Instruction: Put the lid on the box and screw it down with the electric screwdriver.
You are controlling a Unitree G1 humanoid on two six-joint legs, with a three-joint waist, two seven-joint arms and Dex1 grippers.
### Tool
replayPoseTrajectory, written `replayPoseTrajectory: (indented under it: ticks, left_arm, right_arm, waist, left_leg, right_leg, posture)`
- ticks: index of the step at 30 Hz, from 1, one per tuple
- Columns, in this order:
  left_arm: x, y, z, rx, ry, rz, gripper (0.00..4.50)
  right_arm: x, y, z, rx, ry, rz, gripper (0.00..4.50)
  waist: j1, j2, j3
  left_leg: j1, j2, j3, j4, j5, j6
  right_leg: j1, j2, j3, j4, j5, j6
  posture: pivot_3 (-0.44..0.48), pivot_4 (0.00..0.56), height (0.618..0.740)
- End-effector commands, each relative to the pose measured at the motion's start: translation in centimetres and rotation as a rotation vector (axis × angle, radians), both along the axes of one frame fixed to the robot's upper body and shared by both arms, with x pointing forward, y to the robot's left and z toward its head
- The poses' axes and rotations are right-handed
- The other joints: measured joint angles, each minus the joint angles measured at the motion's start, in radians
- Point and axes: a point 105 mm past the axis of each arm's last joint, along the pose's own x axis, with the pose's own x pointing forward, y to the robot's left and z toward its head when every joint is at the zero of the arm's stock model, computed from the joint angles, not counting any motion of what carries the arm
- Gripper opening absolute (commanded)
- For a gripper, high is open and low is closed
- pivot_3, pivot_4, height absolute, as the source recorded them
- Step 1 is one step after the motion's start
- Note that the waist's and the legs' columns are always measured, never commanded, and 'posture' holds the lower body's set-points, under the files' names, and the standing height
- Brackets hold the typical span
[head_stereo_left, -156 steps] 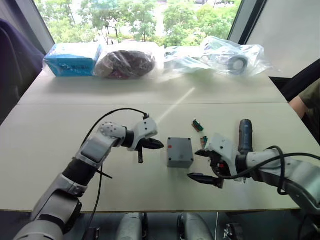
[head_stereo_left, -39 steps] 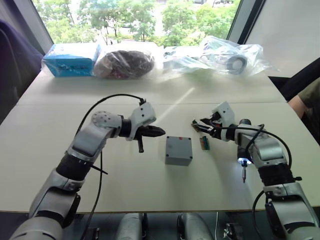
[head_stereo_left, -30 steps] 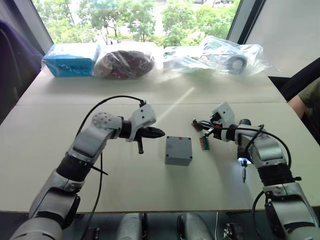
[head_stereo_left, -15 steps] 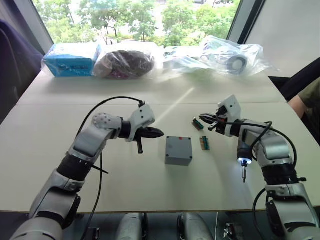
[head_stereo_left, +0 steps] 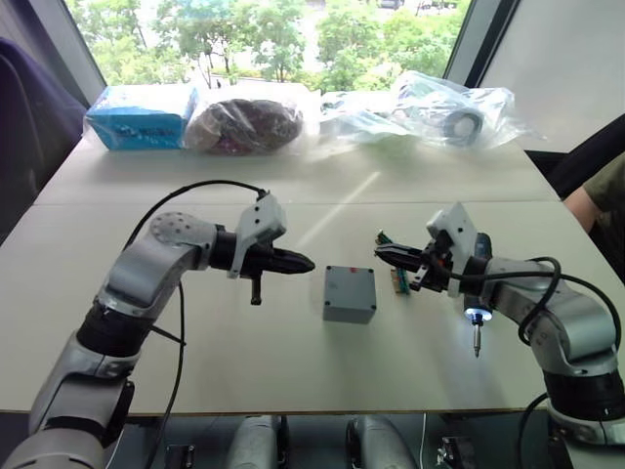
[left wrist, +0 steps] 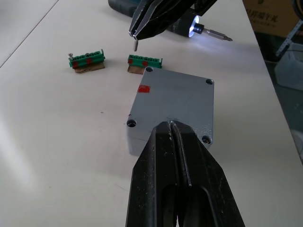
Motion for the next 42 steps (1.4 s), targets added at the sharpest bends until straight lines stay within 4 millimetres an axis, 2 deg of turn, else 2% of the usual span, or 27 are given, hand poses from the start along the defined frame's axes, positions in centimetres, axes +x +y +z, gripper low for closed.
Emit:
replayPoseTrajectory:
  ticks: [1, 20, 40, 42]
  left_arm:
    - [-0.2, -0.3, 0.1, 0.008, -0.023, -0.015, 0.0]
    - [0.7, -0.2, -1.4, 0.042, -0.032, 0.033, 0.0]
    - [0.9, -1.1, -1.2, 0.017, -0.042, 0.033, 0.0]
    - [0.9, -1.0, -1.2, 0.018, -0.043, 0.034, 0.0]
  right_arm:
    - [-0.8, 0.4, 0.8, 0.007, -0.026, 0.02, 0.07]
    - [-0.5, 0.6, -0.4, -0.006, 0.009, 0.006, 0.07]
    - [-0.4, 0.2, -1.3, -0.032, 0.029, 0.005, 0.07]
    - [-0.4, 0.2, -1.4, -0.033, 0.031, 0.003, 0.47]
  waist:
    - [0.0, 0.0, 0.0]
    - [0.0, 0.0, 0.0]
    - [0.0, 0.0, 0.0]
    - [0.0, 0.0, 0.0]
  left_leg:
    - [0.0, 0.0, 0.0, 0.0, 0.0, 0.0]
    - [0.0, 0.0, 0.0, 0.0, 0.0, 0.0]
    - [0.0, 0.0, 0.0, 0.0, 0.0, 0.0]
    - [0.0, 0.0, 0.0, 0.0, 0.0, 0.0]
  right_leg:
    - [0.0, 0.0, 0.0, 0.0, 0.0, 0.0]
    - [0.0, 0.0, 0.0, 0.0, 0.0, 0.0]
    - [0.0, 0.0, 0.0, 0.0, 0.0, 0.0]
    - [0.0, 0.0, 0.0, 0.0, 0.0, 0.0]
  posture:
    - [0.0, 0.15, 0.74]
    - [0.0, 0.15, 0.74]
    - [0.0, 0.15, 0.74]
    - [0.0, 0.15, 0.74]
